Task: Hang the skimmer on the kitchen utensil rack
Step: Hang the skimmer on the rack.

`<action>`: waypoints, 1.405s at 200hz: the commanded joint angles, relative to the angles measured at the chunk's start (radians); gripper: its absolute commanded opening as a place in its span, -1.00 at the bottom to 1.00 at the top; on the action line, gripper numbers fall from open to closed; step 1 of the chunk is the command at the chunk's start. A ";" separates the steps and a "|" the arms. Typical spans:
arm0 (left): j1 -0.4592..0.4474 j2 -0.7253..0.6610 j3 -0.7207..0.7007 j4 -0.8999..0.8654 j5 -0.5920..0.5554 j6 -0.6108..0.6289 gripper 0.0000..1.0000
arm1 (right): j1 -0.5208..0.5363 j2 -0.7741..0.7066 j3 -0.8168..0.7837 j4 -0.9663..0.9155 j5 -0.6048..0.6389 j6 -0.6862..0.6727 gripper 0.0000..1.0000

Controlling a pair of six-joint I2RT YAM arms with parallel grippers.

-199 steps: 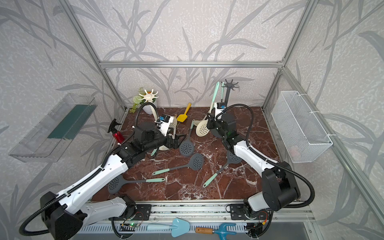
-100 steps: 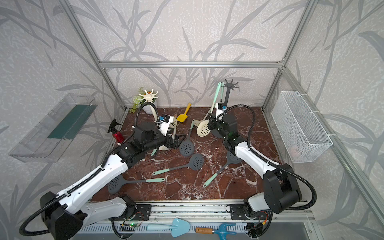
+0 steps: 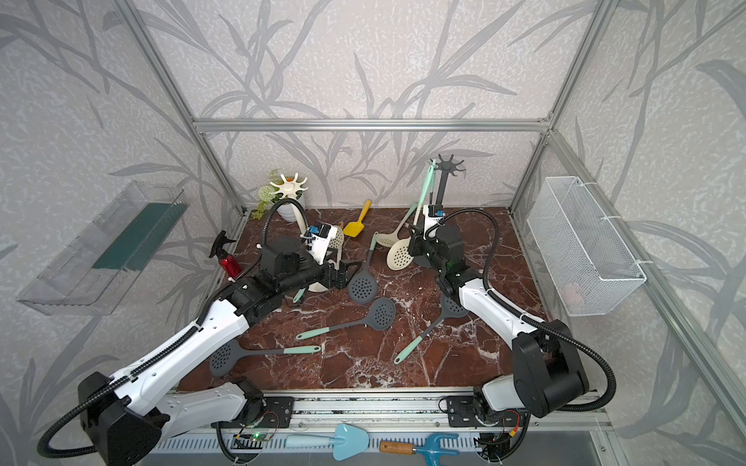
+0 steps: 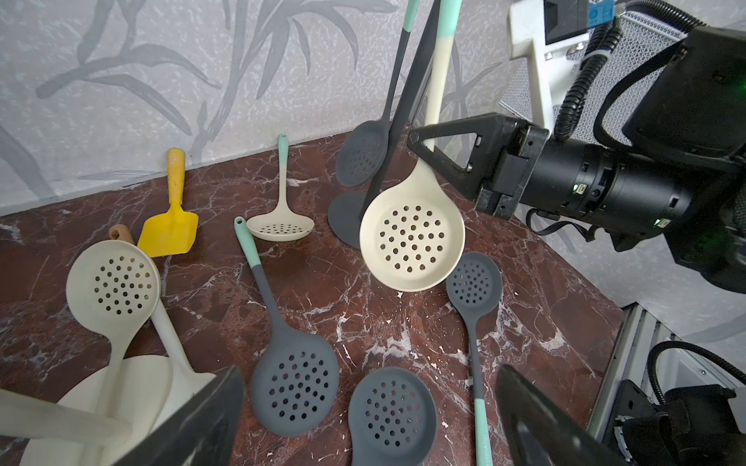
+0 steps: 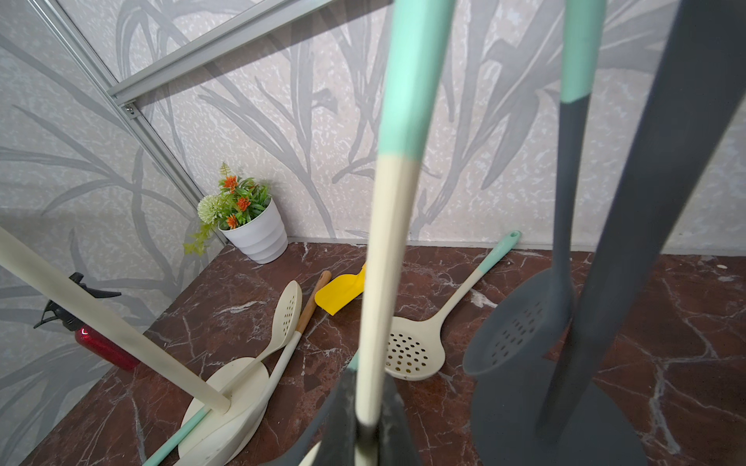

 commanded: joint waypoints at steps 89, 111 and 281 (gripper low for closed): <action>0.010 0.000 -0.008 0.021 0.011 0.001 0.90 | -0.016 0.012 -0.033 0.058 -0.018 0.111 -1.00; 0.011 0.001 -0.008 0.022 0.008 0.002 0.91 | -0.018 0.016 -0.025 0.031 0.004 0.122 -1.00; 0.025 0.040 0.014 -0.019 0.011 0.004 0.90 | 0.175 -0.329 -0.221 -0.397 0.149 0.084 0.03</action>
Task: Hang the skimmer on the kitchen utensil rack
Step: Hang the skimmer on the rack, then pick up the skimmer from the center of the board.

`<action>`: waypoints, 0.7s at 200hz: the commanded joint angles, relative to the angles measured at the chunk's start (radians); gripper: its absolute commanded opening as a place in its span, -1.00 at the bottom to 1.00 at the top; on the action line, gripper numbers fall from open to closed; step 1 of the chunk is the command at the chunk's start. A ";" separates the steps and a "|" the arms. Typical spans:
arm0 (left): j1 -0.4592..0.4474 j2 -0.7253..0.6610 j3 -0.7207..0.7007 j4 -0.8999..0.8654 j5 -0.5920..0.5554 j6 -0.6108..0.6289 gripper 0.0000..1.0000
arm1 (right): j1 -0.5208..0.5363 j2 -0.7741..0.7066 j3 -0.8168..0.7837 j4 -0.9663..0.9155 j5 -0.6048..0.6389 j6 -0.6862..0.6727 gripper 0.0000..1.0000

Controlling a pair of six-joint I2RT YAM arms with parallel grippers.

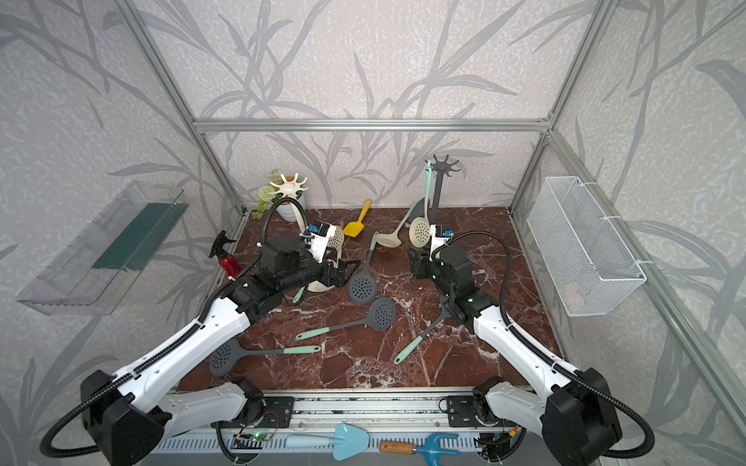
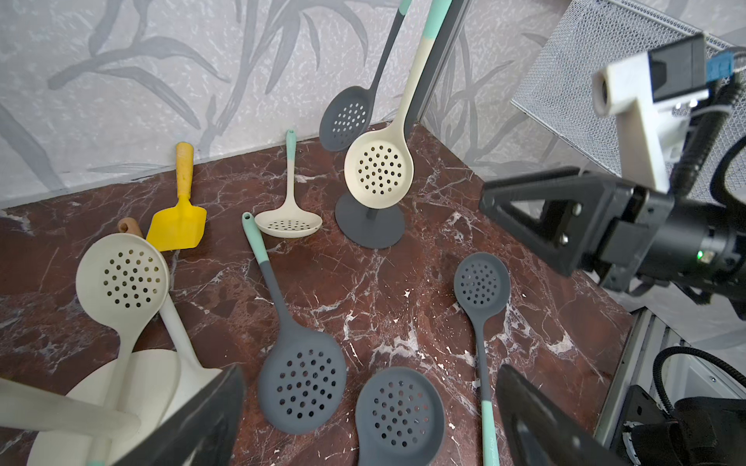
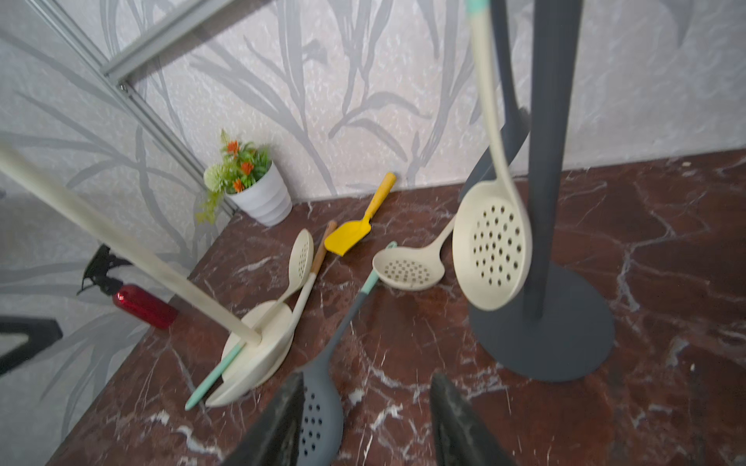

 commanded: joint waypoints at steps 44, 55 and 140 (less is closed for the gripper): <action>-0.004 0.061 0.032 -0.057 -0.033 -0.024 0.90 | 0.154 -0.088 -0.105 -0.217 0.036 0.033 0.01; -0.011 0.075 0.036 -0.071 -0.068 -0.053 0.90 | 0.188 -0.092 -0.105 -0.234 0.036 0.003 0.00; -0.076 -0.102 -0.108 -0.369 -0.315 -0.272 0.80 | 0.357 0.105 -0.088 -0.032 -0.291 -0.426 0.00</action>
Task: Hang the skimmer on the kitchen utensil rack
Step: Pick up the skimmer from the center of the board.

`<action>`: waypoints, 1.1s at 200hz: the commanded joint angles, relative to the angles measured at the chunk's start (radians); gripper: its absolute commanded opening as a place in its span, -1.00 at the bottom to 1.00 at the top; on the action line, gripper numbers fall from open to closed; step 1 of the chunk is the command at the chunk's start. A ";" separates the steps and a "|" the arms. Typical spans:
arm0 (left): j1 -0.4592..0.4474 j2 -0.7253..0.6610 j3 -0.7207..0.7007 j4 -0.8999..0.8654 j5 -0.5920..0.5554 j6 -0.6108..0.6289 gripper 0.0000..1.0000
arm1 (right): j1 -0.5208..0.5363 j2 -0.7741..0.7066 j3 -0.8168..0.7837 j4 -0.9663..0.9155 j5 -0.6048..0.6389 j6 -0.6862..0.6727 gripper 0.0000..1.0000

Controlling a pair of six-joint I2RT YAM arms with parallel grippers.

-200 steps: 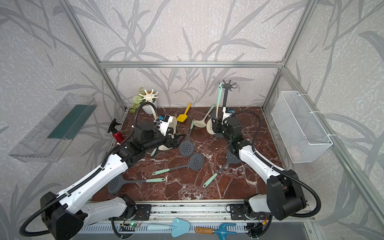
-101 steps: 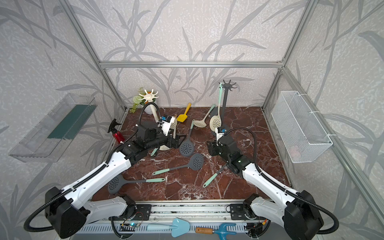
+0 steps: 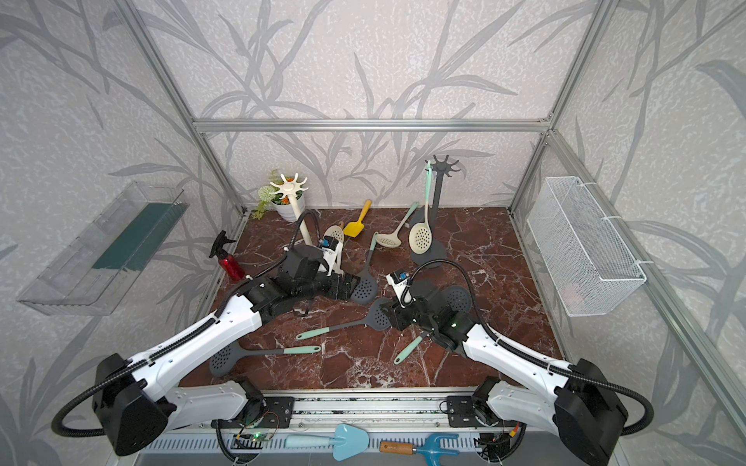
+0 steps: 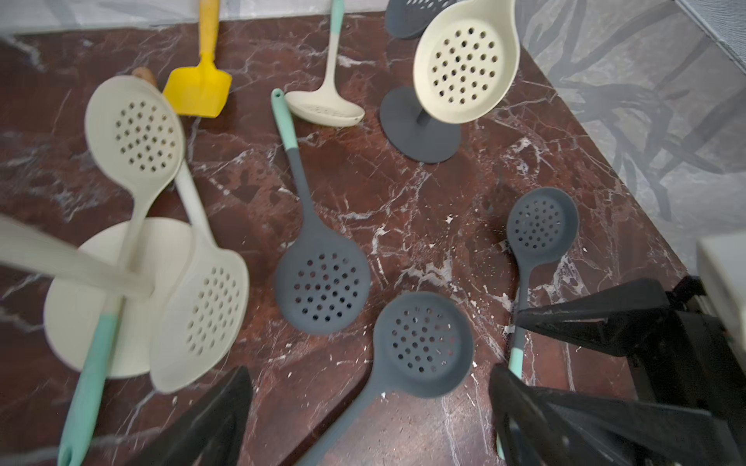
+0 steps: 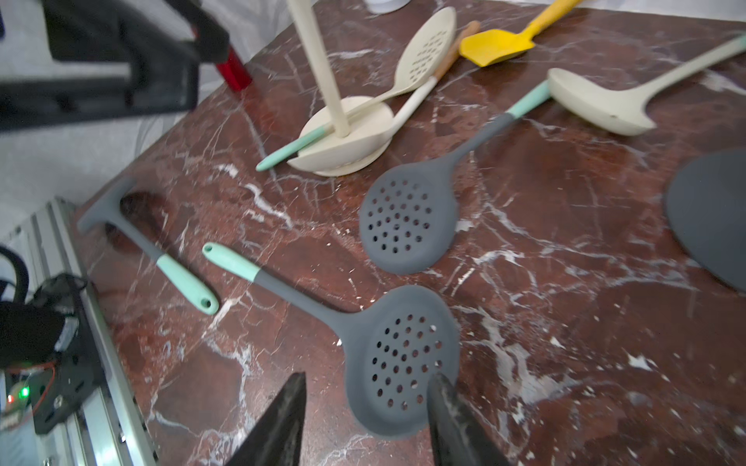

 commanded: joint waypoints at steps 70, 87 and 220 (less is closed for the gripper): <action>0.155 -0.261 -0.172 -0.321 -0.056 -0.220 0.85 | 0.126 0.370 0.279 -0.119 -0.284 -0.567 0.00; 0.211 -0.256 -0.174 -0.329 -0.008 -0.219 0.86 | 0.135 0.428 0.328 -0.155 -0.287 -0.622 -0.01; 0.492 -0.178 -0.205 -0.260 0.440 -0.203 0.91 | 0.161 0.711 0.585 -0.396 -0.158 -0.862 -0.10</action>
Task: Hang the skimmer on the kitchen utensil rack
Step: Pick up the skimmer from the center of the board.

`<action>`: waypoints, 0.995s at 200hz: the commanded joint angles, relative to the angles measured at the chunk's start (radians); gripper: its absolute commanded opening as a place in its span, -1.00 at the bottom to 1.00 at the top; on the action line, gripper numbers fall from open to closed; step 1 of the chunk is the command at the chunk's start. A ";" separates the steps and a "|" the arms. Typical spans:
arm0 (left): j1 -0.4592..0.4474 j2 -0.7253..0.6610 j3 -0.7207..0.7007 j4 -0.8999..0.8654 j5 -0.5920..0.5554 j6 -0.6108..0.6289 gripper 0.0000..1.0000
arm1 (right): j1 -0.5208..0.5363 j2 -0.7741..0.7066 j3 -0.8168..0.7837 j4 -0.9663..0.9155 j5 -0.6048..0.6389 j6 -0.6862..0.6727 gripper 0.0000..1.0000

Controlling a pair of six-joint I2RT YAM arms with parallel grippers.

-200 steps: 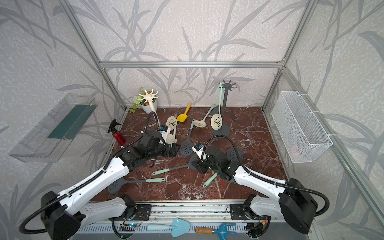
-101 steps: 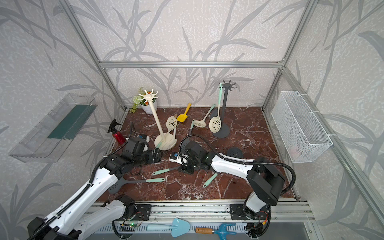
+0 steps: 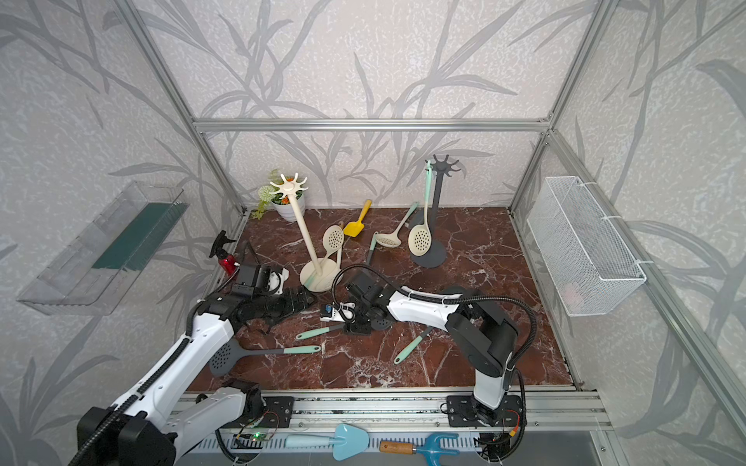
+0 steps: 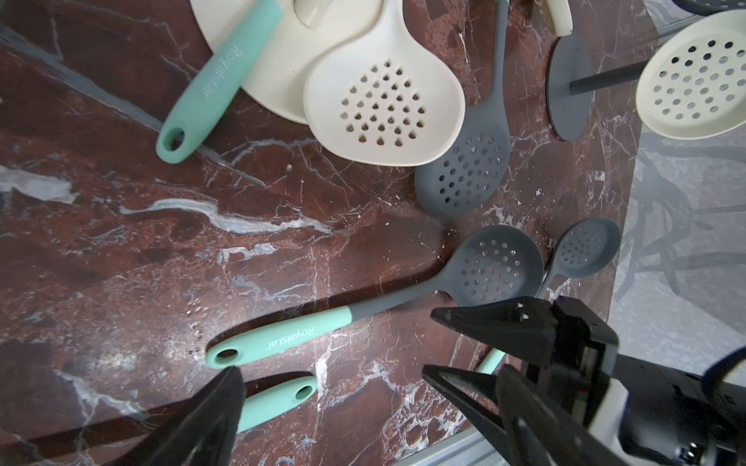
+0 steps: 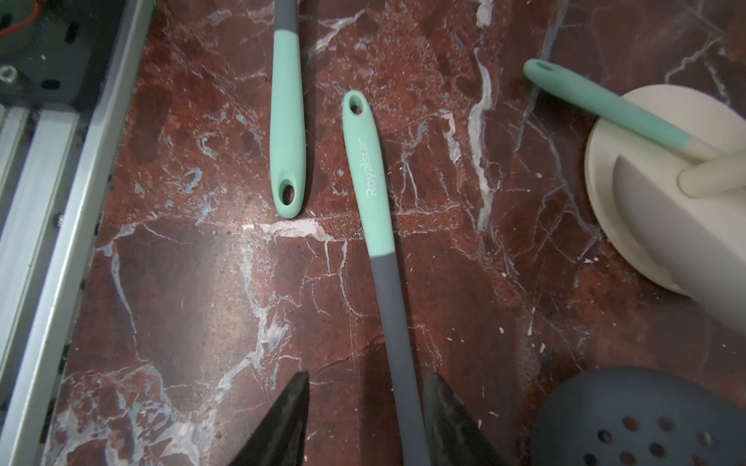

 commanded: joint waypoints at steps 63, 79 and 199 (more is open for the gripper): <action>0.052 -0.143 0.006 -0.060 -0.261 -0.030 0.91 | 0.034 0.113 0.121 -0.164 0.151 -0.072 -0.16; 0.059 -0.168 0.003 -0.073 -0.327 -0.040 0.91 | 0.032 0.129 0.142 -0.174 0.162 -0.074 -0.16; 0.094 -0.203 0.001 -0.081 -0.396 -0.055 0.89 | 0.039 0.208 0.200 -0.232 0.192 -0.089 -0.74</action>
